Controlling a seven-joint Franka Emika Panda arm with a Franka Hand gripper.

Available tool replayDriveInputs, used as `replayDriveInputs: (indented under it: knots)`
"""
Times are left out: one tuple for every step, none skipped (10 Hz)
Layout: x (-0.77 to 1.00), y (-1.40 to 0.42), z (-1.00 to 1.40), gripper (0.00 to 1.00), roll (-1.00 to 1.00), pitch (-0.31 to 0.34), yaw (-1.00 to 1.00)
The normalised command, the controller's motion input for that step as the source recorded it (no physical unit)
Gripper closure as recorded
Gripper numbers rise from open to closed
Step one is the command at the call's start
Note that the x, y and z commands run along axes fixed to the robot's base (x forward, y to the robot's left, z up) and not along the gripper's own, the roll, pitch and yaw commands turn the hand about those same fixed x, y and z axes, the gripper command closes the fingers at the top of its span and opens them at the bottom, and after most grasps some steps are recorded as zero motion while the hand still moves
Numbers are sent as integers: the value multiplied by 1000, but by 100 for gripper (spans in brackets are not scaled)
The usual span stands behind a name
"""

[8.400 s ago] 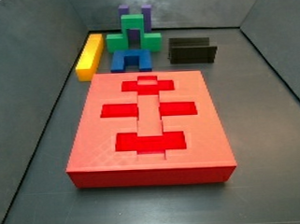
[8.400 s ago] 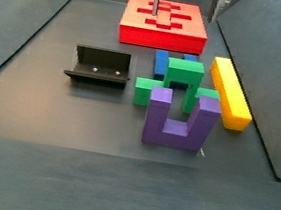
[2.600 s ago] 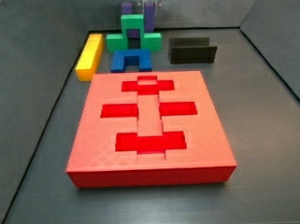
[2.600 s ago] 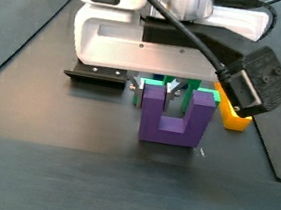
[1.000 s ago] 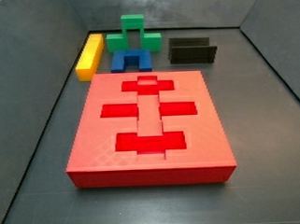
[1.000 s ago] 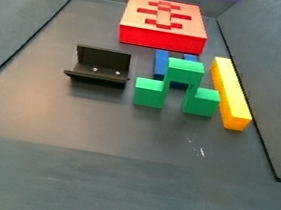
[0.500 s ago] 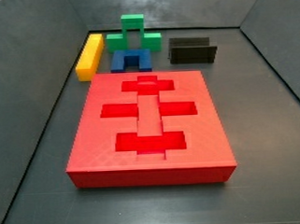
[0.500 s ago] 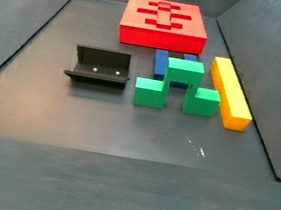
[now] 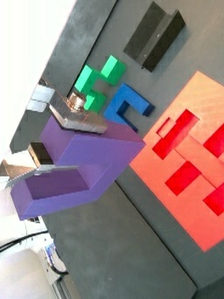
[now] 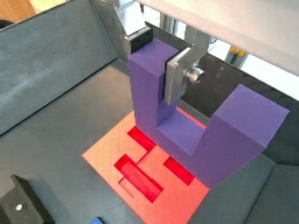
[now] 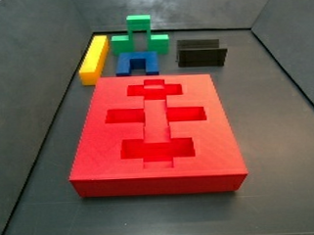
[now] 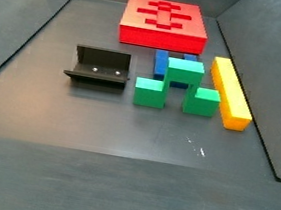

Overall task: Pick up the purple object. Move up. Move to above the board. Insert the purple object.
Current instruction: Insert the purple object.

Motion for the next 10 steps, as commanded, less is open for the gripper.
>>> replayDriveInputs:
  knots:
    - [-77, 0, -191, 100, 0, -34, 23]
    - [-37, -6, -157, 100, 0, -31, 29]
    - [0, 0, -97, 100, 0, -33, 40]
    - [0, -46, -86, 100, 0, -51, 54]
    - [0, -131, -63, 100, 0, 0, 9]
    - [-77, -414, -366, 100, 0, -199, 63]
    - [0, -569, -374, 100, 4, -199, 51]
    - [354, -483, -274, 100, 157, -43, 151]
    - [571, -634, -91, 100, 239, 0, 31]
    - [549, -623, -157, 100, 189, 0, 29]
